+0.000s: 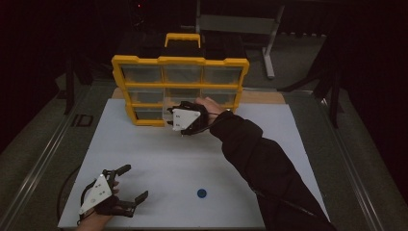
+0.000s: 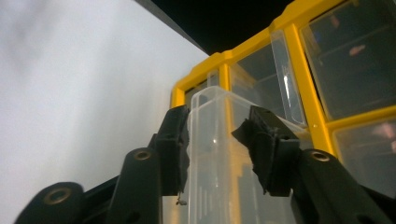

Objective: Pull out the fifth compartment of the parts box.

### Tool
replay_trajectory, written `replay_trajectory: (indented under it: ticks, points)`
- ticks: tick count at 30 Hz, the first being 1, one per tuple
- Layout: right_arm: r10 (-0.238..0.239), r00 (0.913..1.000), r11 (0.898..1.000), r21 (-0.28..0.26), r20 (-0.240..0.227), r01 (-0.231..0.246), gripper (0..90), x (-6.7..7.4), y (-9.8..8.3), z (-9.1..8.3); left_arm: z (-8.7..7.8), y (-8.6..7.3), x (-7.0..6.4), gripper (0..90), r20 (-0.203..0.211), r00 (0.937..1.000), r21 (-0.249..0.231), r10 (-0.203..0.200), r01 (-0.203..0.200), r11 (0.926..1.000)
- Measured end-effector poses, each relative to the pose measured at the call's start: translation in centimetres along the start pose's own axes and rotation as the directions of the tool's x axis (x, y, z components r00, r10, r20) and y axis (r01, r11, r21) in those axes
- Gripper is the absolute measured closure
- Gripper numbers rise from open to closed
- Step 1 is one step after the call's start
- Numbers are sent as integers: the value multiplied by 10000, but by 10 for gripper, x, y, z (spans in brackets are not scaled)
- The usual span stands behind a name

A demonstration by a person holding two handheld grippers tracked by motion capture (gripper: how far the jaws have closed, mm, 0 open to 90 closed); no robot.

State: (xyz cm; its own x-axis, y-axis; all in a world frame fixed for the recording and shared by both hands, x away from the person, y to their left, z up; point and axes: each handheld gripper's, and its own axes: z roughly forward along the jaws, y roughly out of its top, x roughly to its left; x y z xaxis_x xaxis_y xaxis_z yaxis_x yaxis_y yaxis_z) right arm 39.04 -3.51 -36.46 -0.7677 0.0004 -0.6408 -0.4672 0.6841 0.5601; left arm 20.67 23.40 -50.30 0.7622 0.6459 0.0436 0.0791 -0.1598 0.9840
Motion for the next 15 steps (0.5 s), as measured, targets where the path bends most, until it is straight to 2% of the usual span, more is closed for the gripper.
replay_trajectory:
  ticks: [2, 3, 5, 8, 10, 14, 15]
  points:
    - [761, 9971, 9970, 121, -32, -761, 473, -5, 2, -2, 0, 0, 0, 0, 12, 10000, 4, 4, -4, 10000]
    - [1259, 9920, 9919, 161, -46, -1258, 443, -8, 3, -3, 0, 0, 0, 0, 9, 10000, 6, 4, -4, 10000]
    - [2278, 9737, 9735, 229, -33, -2276, 410, -13, 4, -5, 0, 0, 0, 0, 4, 10000, -2, -11, 11, 10000]
    - [3265, 9452, 9449, 238, 68, -3265, 374, -19, 3, -7, 0, 0, 0, 0, -1, 10000, 4, -23, 23, 10000]
    - [3690, 9292, 9290, 215, 203, -3694, 356, -22, 2, -8, 0, 0, 0, 0, -8, 10000, 8, 5, -5, 10000]
    - [4609, 8866, 8864, 295, 374, -4620, 276, -25, -1, -8, 0, 0, 0, 0, -10, 10000, 8, -22, 22, 10000]
    - [4754, 8791, 8789, 252, 340, -4763, 256, -25, -1, -9, 0, 0, 0, 0, -13, 10000, 10, -20, 20, 10000]
